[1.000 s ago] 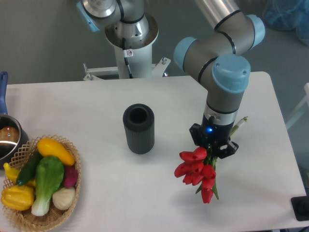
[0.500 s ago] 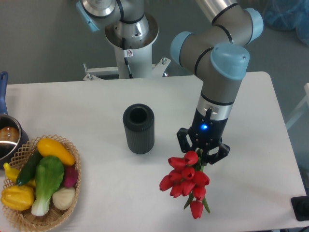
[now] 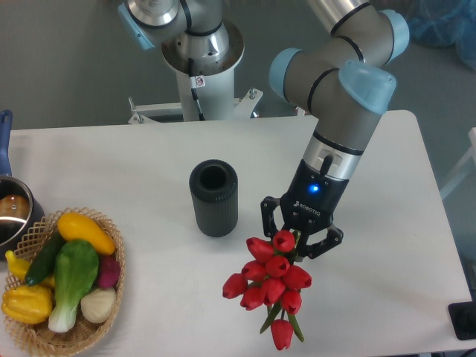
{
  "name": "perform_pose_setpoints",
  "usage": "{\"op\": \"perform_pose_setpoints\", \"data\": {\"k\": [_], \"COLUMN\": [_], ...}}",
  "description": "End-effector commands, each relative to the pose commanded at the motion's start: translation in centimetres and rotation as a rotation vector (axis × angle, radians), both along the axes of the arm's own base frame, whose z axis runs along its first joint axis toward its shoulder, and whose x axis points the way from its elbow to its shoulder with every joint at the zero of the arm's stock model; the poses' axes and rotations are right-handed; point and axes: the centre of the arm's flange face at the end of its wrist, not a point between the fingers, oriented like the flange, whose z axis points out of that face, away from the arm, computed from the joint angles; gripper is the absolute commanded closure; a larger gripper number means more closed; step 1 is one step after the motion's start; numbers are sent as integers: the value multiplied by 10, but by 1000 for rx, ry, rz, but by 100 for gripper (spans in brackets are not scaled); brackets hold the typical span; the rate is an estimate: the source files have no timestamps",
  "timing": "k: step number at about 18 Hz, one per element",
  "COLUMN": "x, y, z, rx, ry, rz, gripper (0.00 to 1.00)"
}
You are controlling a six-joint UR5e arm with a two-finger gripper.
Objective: Insert the flowers into the vase
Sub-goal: 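Carry the tulip bunch toward the black vase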
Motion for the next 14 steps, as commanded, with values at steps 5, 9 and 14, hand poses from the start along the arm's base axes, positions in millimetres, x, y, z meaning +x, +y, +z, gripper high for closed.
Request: {"op": "perform_pose_setpoints", "data": {"k": [5,9,14], "x": [-6,-6,-12], "y": [-7,-10,-27], "z": [8,19,17], "rx": [93,193,333], "ry": [-15,-50,-148], "rz": [-30,-59,-83], "gripper": [66,64,62]}}
